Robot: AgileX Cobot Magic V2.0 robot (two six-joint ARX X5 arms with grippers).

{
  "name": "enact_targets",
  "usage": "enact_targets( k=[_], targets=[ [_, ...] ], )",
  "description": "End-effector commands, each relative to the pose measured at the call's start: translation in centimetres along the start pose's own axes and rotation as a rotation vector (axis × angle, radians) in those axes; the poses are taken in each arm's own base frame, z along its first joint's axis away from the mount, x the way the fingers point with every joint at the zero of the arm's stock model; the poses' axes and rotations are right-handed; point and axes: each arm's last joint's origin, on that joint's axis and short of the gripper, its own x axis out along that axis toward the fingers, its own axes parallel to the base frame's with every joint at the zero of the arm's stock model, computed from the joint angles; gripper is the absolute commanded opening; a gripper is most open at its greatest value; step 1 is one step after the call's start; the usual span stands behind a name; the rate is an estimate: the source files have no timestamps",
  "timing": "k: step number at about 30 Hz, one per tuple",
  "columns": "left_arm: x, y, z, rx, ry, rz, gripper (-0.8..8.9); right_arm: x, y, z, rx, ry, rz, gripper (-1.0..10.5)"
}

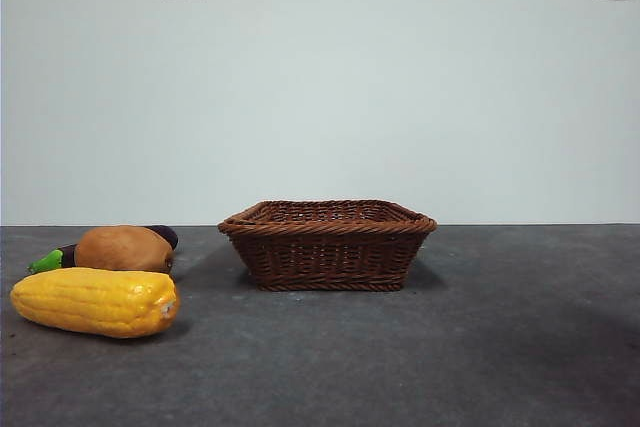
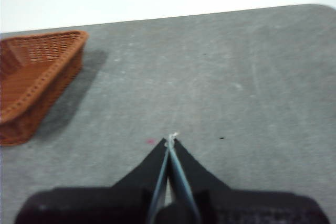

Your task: Help me put the vegetables on the table into the basket

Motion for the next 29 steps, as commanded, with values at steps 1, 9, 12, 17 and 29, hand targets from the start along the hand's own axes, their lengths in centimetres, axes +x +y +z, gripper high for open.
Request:
enact_targets(
  k=[1,9,12,17,29],
  targets=[
    [0.1,0.0,-0.2,-0.060,0.004,-0.005,-0.04,0.1,0.0,-0.3,0.071,0.003,0.008,0.0],
    [-1.1,-0.5,1.8,-0.094,0.060,-0.088,-0.06,-0.7,0.3,1.9,0.183,-0.058,0.030,-0.1],
    [-1.7,-0.7,3.0,-0.102,0.049,-0.104,-0.06,-1.5,0.6,3.9,0.177,-0.103,0.046,-0.1],
    [-2.5,-1.1,5.2,-0.161,0.017,-0.151,-0.06,-2.6,1.1,7.4,0.175,-0.094,0.077,-0.1],
    [-4.0,-2.4,11.7,-0.049,0.182,-0.309,-0.06,-3.6,2.2,15.5,0.011,0.224,0.192,-0.1]
  ],
)
